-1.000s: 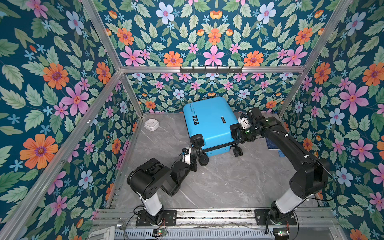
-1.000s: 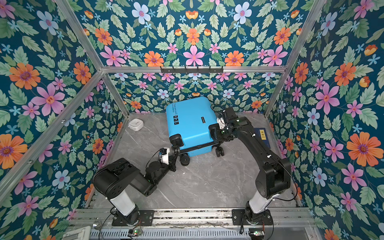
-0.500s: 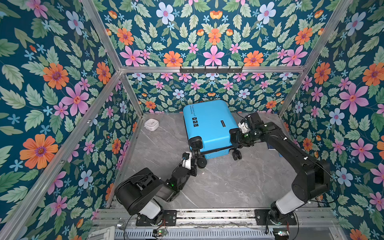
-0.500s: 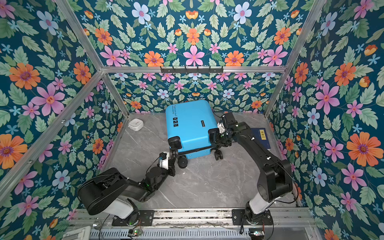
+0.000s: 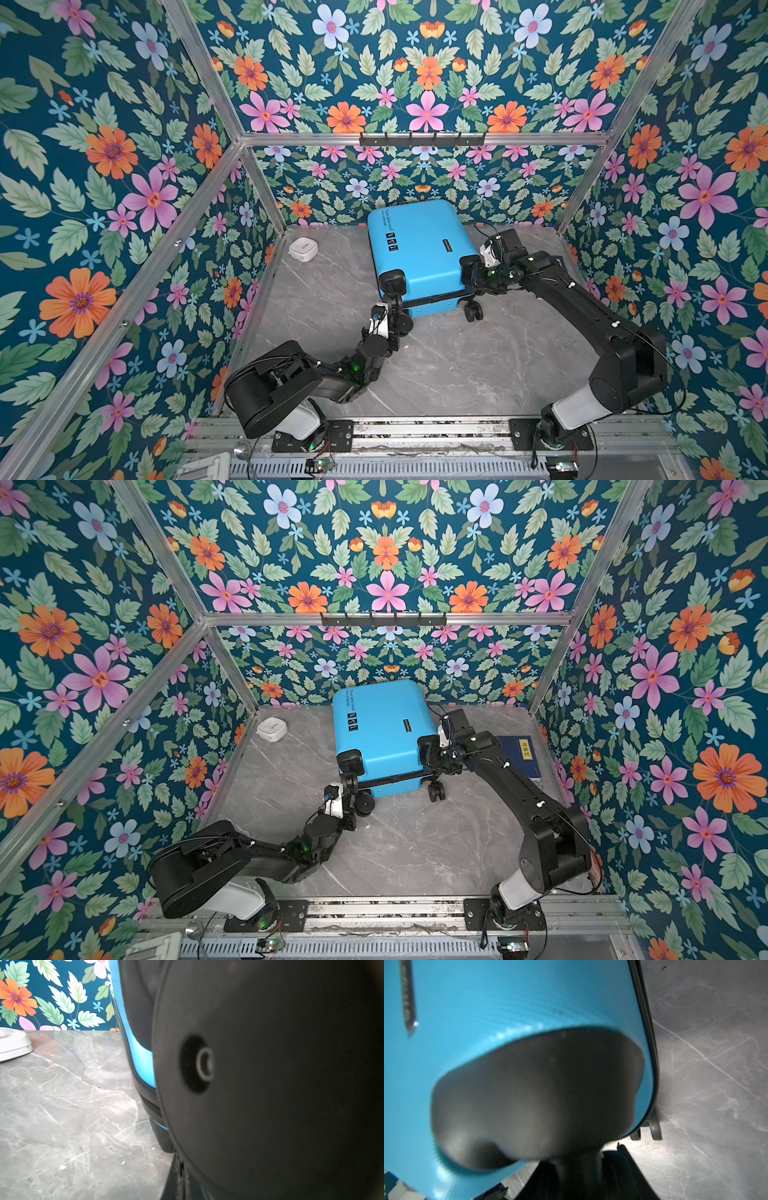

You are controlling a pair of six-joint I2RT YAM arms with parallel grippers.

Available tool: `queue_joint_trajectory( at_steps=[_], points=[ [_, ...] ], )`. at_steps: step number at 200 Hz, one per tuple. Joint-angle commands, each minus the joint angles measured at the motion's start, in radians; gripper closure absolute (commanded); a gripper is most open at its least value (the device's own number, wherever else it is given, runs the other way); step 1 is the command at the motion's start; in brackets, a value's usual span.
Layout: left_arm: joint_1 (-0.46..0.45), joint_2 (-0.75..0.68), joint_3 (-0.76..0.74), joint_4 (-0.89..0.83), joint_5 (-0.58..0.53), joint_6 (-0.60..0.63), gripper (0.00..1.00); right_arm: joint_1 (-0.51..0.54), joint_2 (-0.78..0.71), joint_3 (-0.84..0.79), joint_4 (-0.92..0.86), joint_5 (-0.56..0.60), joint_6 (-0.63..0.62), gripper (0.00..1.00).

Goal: Pack the luggage

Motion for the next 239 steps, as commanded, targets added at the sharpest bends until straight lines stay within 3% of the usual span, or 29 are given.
queue_joint_trajectory(
  at_steps=[1, 34, 129, 145, 160, 185, 203, 223, 227, 239],
  points=[
    [-0.044, 0.009, 0.059, 0.126, 0.264, 0.124, 1.0, 0.029, 0.003, -0.002, 0.05, -0.112, 0.128, 1.0],
    [-0.099, 0.042, 0.121, 0.087, 0.261, 0.163, 1.0, 0.06, 0.027, 0.006, 0.064, -0.097, 0.147, 1.0],
    [-0.15, 0.124, 0.219, 0.074, 0.288, 0.154, 1.0, 0.075, 0.043, 0.002, 0.088, -0.077, 0.171, 1.0],
    [-0.15, 0.069, 0.202, 0.042, 0.238, 0.143, 0.71, 0.074, 0.039, 0.011, 0.07, -0.058, 0.159, 1.0],
    [-0.148, -0.022, 0.192, -0.054, 0.15, 0.14, 0.53, 0.074, 0.037, 0.024, 0.051, -0.04, 0.141, 1.0],
    [-0.135, -0.195, 0.216, -0.32, 0.045, 0.156, 0.31, 0.07, 0.03, 0.039, 0.025, -0.021, 0.11, 1.0],
    [-0.098, -0.318, 0.237, -0.52, 0.017, 0.151, 0.24, 0.064, 0.023, 0.049, 0.013, -0.01, 0.088, 1.0],
    [0.053, -0.451, 0.259, -0.72, 0.153, 0.061, 0.09, 0.049, 0.016, 0.058, -0.001, -0.003, 0.068, 1.0],
    [0.101, -0.473, 0.261, -0.752, 0.208, 0.036, 0.01, 0.045, 0.016, 0.057, -0.001, -0.002, 0.064, 1.0],
    [0.242, -0.52, 0.273, -0.827, 0.335, -0.027, 0.0, 0.029, 0.011, 0.055, -0.008, -0.004, 0.057, 1.0]
  ],
)
